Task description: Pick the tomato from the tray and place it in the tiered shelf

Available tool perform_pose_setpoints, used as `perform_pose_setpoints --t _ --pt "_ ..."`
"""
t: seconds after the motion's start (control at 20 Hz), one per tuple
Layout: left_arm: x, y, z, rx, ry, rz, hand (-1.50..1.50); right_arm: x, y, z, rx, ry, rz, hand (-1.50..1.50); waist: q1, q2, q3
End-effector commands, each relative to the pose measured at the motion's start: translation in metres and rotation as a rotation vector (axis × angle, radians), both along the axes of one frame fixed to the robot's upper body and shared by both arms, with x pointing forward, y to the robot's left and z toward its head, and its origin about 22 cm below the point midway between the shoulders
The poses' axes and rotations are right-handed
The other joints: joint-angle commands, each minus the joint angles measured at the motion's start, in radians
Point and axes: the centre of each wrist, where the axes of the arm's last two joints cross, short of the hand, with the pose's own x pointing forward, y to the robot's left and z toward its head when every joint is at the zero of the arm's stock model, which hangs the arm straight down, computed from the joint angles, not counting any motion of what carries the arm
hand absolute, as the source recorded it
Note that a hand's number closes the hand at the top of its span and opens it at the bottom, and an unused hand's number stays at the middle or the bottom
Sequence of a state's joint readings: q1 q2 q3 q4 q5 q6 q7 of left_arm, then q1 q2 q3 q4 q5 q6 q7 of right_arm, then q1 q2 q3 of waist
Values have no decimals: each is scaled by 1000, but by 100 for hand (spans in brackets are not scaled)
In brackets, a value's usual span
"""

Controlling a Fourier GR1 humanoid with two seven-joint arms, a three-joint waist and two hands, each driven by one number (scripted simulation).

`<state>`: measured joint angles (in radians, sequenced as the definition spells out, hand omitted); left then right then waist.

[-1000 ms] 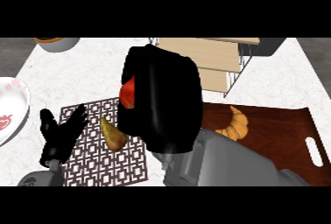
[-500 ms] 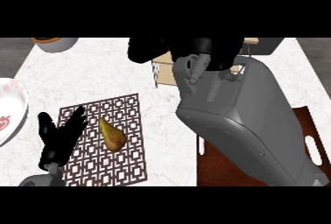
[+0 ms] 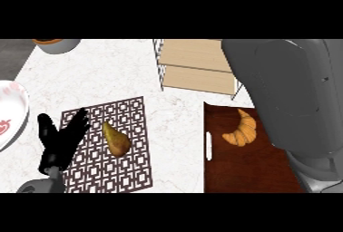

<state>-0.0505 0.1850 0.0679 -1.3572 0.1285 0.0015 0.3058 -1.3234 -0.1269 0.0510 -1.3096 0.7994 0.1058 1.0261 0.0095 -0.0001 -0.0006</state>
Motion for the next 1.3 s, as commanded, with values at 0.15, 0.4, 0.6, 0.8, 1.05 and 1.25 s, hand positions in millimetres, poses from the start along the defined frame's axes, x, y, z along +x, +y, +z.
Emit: perform_pose_setpoints --t 0.15,0.4,0.6,0.8,1.05,1.25 --pt "-3 -4 -5 -7 -2 -15 0 38 -16 -1 -82 91 2 150 4 3 0" --pt "4 0 8 5 -2 2 0 64 -24 -27 -116 84 -24 150 8 3 0" --pt "-3 -12 -4 5 -2 -13 0 81 -15 -48 -93 89 -36 150 13 5 0" --pt "-13 -8 -12 19 1 -19 0 90 -34 -34 -94 69 -33 150 14 5 0" --pt "3 8 -3 -8 -15 2 0 101 -40 -59 -101 30 -18 150 10 6 0" --pt "4 8 0 -11 -9 -3 0 106 -32 -71 -89 27 19 150 15 7 0"
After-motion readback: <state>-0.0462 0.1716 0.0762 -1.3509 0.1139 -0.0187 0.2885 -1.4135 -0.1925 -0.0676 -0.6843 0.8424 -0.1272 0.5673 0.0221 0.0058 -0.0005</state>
